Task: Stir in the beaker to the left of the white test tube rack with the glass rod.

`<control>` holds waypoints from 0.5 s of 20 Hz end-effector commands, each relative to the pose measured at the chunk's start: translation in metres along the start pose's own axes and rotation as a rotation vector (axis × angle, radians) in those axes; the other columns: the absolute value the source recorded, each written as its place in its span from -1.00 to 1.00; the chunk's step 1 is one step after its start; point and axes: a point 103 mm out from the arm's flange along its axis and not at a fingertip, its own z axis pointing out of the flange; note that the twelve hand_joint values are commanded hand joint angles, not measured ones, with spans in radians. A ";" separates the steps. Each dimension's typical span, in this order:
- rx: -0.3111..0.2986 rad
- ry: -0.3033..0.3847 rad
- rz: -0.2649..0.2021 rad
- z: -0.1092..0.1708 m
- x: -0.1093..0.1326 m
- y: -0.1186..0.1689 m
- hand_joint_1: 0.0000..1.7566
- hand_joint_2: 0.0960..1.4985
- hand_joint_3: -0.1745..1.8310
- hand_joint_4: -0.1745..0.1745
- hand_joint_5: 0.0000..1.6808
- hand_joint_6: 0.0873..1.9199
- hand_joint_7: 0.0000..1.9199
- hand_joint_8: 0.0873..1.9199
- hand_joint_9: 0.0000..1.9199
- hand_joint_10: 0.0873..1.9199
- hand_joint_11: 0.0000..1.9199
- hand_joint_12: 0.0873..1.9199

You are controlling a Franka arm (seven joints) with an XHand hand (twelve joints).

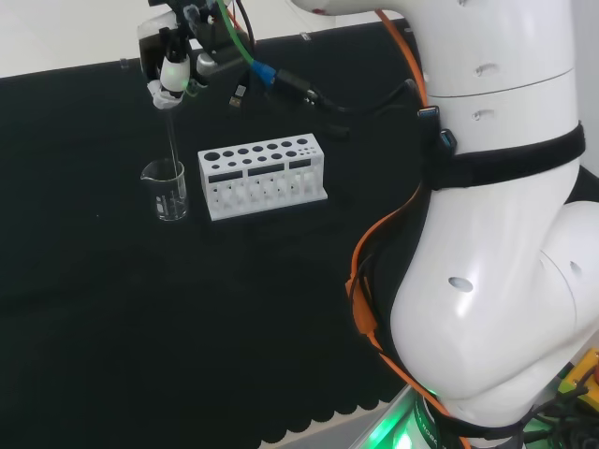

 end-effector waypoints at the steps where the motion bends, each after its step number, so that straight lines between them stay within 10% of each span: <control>1: -0.013 0.002 -0.004 -0.003 0.006 -0.006 0.34 -0.10 -0.17 -1.00 0.34 -0.10 0.53 -0.59 0.79 -0.99 0.62 -0.25; 10: -0.030 0.004 -0.013 -0.005 0.008 -0.012 0.34 -0.10 -0.17 -1.00 0.33 -0.09 0.53 -0.59 0.79 -0.99 0.62 -0.25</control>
